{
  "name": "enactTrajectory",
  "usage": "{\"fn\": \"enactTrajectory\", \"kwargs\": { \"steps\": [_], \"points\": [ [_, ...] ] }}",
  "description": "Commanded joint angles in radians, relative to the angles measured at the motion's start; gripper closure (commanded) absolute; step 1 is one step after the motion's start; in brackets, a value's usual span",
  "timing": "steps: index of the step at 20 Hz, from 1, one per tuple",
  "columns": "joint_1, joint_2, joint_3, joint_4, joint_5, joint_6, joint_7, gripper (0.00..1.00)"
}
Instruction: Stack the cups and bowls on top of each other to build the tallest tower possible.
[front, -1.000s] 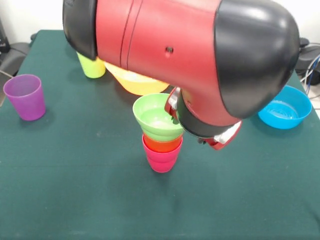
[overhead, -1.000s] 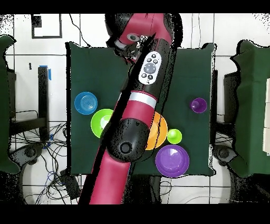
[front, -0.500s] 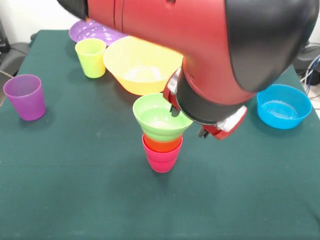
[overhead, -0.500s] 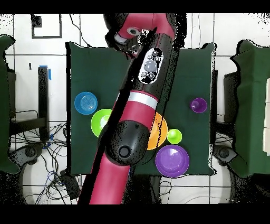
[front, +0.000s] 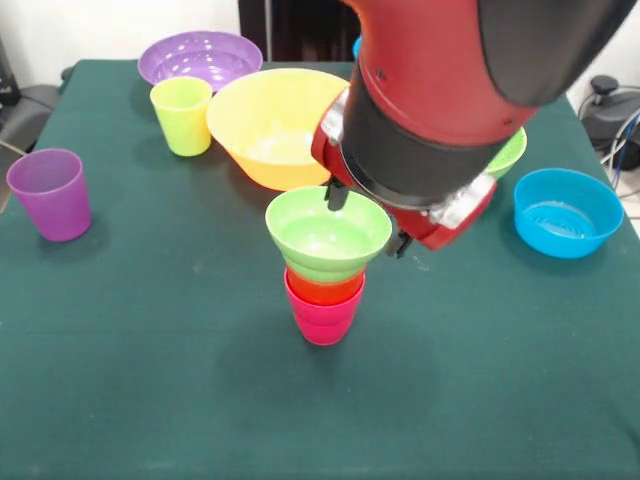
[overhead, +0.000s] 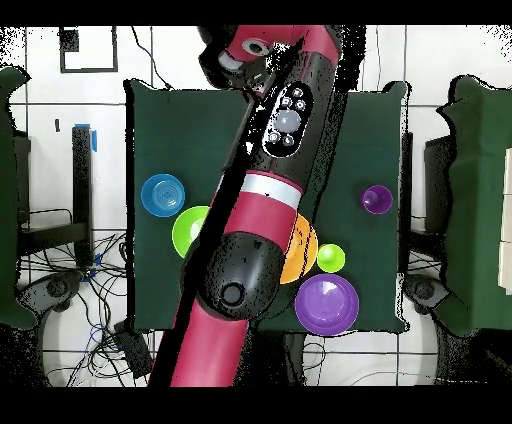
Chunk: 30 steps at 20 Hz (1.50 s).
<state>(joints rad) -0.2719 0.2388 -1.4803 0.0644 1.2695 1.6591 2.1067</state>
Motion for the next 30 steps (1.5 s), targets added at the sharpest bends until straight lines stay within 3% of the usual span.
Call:
{"fn": "enactTrajectory", "kwargs": {
  "steps": [1, 6, 15, 21, 30],
  "points": [
    [-0.023, -0.044, -0.018, -0.025, -0.046, -0.046, -0.18, 0.0],
    [-0.022, -0.09, 0.093, 0.014, -0.183, -0.076, -0.248, 0.0],
    [0.005, -0.136, 0.407, 0.155, -0.461, -0.172, -0.355, 0.0],
    [-0.001, -0.13, 0.567, 0.241, -0.576, -0.302, -0.417, 0.0],
    [-0.028, -0.136, 0.693, 0.339, -0.69, -0.421, -0.511, 0.0]
  ]
}}
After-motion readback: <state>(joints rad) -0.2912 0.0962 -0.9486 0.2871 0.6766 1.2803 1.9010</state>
